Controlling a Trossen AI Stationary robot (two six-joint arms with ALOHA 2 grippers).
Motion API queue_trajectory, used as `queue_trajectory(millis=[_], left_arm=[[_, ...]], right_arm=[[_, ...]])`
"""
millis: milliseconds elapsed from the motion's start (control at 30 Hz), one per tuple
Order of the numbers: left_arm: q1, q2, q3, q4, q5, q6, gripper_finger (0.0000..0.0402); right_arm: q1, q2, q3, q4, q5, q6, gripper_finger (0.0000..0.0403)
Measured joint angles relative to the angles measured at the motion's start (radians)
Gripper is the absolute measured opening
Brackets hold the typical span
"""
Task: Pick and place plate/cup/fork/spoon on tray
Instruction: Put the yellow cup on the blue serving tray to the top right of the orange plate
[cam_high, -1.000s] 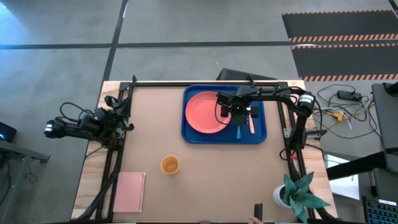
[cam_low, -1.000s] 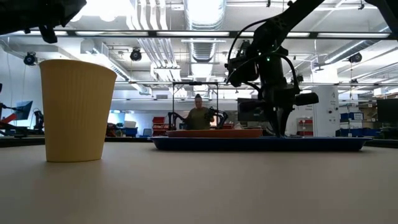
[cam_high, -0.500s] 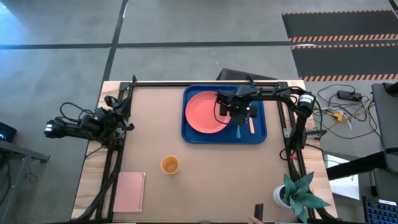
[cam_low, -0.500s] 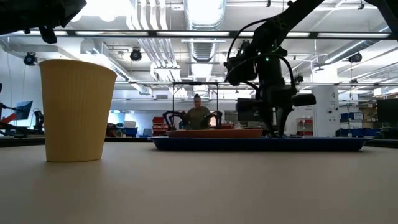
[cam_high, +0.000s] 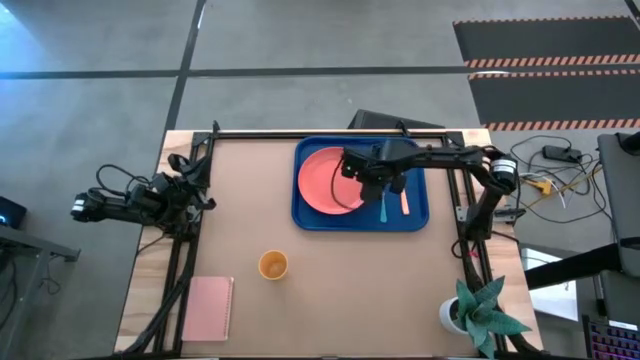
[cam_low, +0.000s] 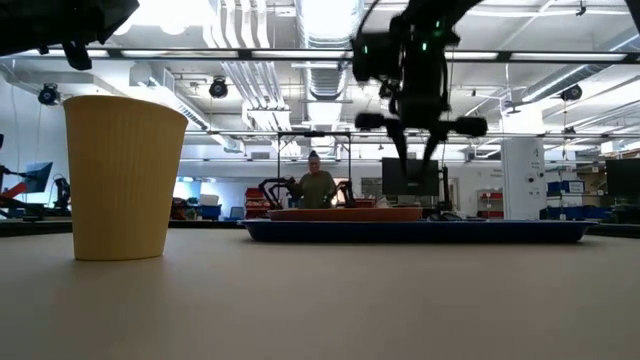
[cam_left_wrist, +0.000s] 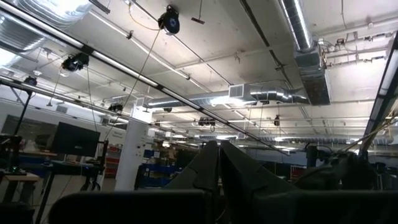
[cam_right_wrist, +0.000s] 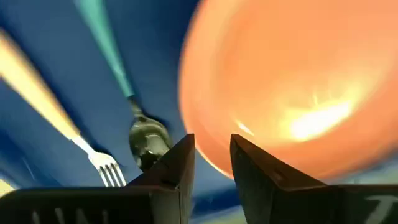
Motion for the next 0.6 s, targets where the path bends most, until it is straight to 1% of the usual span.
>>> queue_trajectory(millis=[100,233,300,367,433,533,600], left_arm=[[0.000,0.000,0.000,0.000,0.000,0.000,0.0000],[0.000,0.000,0.000,-0.001,0.000,-0.003,0.0000],[0.000,0.000,0.000,-0.001,0.000,-0.004,0.0000],[0.000,0.000,0.000,-0.001,0.000,-0.008,0.0000],[0.000,0.000,0.000,0.000,0.000,-0.010,0.0000],[0.000,0.000,0.000,0.011,0.001,-0.011,0.0000],[0.000,0.000,0.000,0.025,0.001,-0.013,0.0000]], right_arm=[[0.066,-0.025,0.036,0.002,0.048,0.241,0.0084],[0.144,-0.037,0.111,0.018,0.064,0.726,0.0073],[0.172,-0.037,0.154,0.023,0.049,0.962,0.0069],[0.190,-0.037,0.189,0.056,-0.006,1.136,0.0065],[0.203,-0.037,0.211,0.108,-0.119,1.256,0.0063],[0.228,-0.037,0.214,0.237,-0.293,1.366,0.0065],[0.254,-0.037,0.207,0.338,-0.353,1.394,0.0065]])
